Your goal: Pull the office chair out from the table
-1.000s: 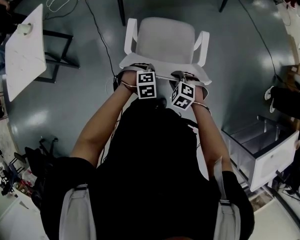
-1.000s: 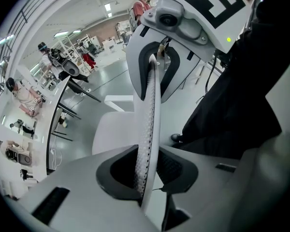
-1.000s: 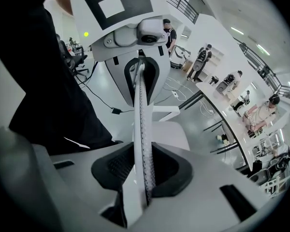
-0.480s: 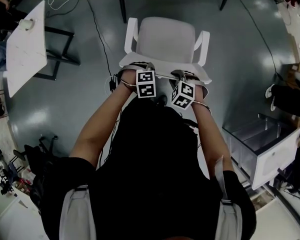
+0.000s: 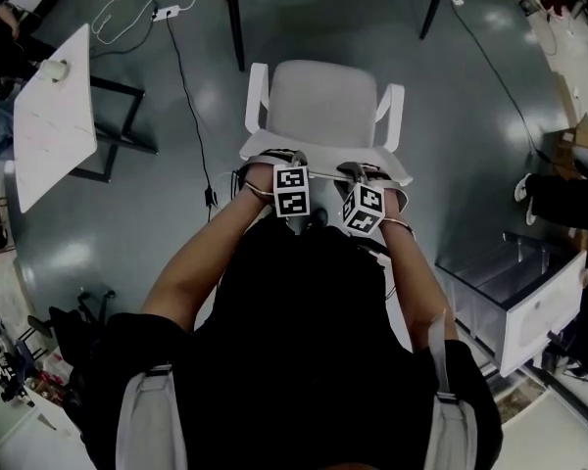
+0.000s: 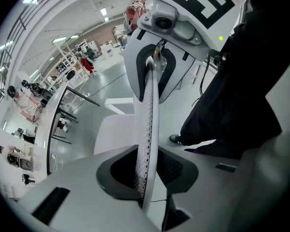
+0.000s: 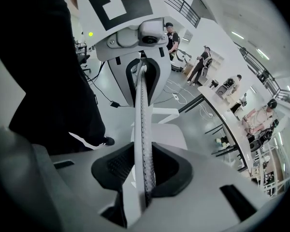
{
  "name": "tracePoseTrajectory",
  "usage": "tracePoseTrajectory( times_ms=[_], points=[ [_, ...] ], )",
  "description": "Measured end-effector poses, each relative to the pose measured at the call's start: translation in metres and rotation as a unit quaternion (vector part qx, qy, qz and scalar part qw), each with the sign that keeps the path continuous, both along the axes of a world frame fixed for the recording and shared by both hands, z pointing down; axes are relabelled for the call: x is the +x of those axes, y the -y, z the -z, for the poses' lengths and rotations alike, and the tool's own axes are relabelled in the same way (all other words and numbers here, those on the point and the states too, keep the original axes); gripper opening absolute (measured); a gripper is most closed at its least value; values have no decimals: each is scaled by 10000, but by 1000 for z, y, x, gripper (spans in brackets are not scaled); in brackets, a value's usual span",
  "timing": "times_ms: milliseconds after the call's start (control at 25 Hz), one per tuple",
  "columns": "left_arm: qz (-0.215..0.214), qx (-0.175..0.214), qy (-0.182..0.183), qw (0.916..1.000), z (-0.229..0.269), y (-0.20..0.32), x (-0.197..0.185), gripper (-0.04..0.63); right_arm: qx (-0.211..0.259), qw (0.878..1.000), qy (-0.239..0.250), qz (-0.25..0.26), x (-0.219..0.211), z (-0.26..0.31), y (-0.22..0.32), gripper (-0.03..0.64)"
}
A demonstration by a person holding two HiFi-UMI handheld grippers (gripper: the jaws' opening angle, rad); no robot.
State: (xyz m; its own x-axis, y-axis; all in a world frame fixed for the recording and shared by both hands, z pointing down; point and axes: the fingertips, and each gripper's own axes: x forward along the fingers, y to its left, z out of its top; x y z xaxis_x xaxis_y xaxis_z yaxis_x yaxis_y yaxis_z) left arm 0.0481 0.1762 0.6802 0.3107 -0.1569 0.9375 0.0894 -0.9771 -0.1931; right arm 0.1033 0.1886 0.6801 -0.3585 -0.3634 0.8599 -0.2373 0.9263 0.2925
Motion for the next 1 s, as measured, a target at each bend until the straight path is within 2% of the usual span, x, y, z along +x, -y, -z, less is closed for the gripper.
tracePoseTrajectory(
  times_ms=[240, 400, 560, 720, 760, 840, 920, 1000],
  points=[
    [-130, 73, -164, 9998, 1, 4, -1, 103, -123, 9995, -285, 17, 1, -6, 6, 104],
    [-130, 79, -292, 9995, 3, 4, 1, 106, -324, 9991, -259, -20, 2, -3, 5, 104],
    [89, -392, -774, 9962, 12, 3, 3, 146, -556, 9984, -13, -54, 7, 9, -1, 106],
    [76, -650, -1359, 9886, 38, 3, -1, 155, -508, 9978, 413, 114, 0, 42, -4, 104],
    [99, -751, -1650, 9834, 50, 3, -1, 155, -482, 9966, 653, 107, -5, 55, -3, 104],
    [248, -969, -2428, 9649, 79, 5, 3, 153, -412, 9915, 1236, 12, -14, 84, 1, 103],
    [487, -1121, -3220, 9388, 112, 13, 6, 153, -291, 9825, 1838, -115, -22, 116, 7, 89],
    [733, -1282, -3986, 9052, 150, 20, 5, 150, -197, 9700, 2409, -258, -28, 146, 13, 69]
  ],
)
